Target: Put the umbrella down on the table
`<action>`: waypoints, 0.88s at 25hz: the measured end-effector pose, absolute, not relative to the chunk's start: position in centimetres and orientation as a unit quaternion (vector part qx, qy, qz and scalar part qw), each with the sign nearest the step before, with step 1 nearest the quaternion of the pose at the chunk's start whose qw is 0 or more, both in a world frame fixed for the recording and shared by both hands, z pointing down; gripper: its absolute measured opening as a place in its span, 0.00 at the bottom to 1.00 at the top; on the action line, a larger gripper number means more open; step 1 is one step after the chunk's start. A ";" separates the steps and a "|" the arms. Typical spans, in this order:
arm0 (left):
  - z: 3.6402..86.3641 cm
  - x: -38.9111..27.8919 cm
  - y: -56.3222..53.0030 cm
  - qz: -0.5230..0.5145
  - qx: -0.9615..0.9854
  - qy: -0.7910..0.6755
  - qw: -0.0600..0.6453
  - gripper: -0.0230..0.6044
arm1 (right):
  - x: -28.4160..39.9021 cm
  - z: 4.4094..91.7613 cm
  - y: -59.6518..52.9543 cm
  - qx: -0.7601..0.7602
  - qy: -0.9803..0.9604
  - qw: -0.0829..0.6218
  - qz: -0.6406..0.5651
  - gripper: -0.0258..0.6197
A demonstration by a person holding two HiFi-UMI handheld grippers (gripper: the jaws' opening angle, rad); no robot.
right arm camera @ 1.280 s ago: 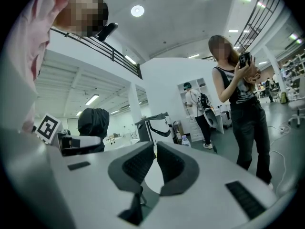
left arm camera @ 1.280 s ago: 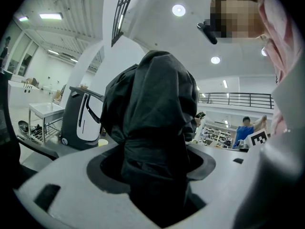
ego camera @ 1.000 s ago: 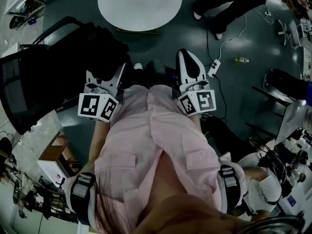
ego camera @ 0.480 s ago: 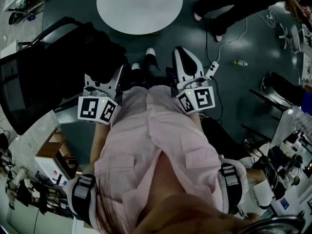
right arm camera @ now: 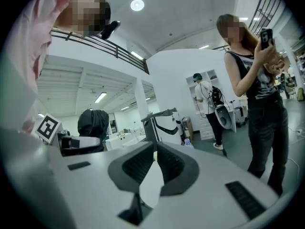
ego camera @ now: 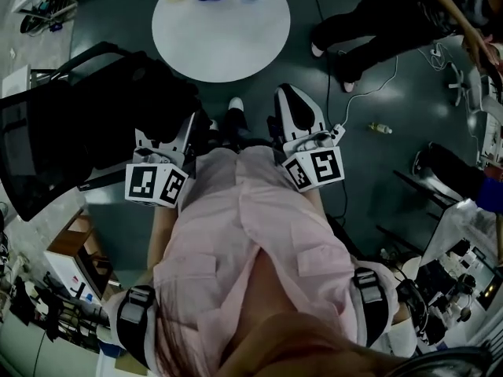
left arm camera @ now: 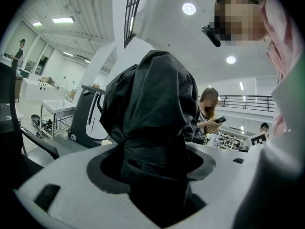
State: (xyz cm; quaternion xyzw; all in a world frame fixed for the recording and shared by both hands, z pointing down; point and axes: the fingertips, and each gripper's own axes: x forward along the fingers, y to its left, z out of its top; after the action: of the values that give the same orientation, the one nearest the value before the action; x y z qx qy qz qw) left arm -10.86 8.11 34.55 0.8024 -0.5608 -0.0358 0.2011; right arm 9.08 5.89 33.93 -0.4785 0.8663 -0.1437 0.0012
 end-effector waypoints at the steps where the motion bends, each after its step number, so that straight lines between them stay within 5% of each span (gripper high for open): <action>1: 34.6 -10.6 7.6 -0.038 0.800 -0.564 0.202 0.53 | 9.4 34.1 5.4 -0.478 0.867 0.002 -0.144 0.10; 22: 34.2 -7.8 2.4 -0.050 0.779 -0.593 0.197 0.53 | 13.7 34.4 -0.1 -0.467 0.872 -0.003 -0.146 0.10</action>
State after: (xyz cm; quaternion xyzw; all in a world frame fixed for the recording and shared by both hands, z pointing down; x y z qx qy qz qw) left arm -7.83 2.36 34.23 0.7794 -0.5927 -0.0496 0.1968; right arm 13.71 -0.15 34.40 -0.4670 0.8721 -0.1460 -0.0030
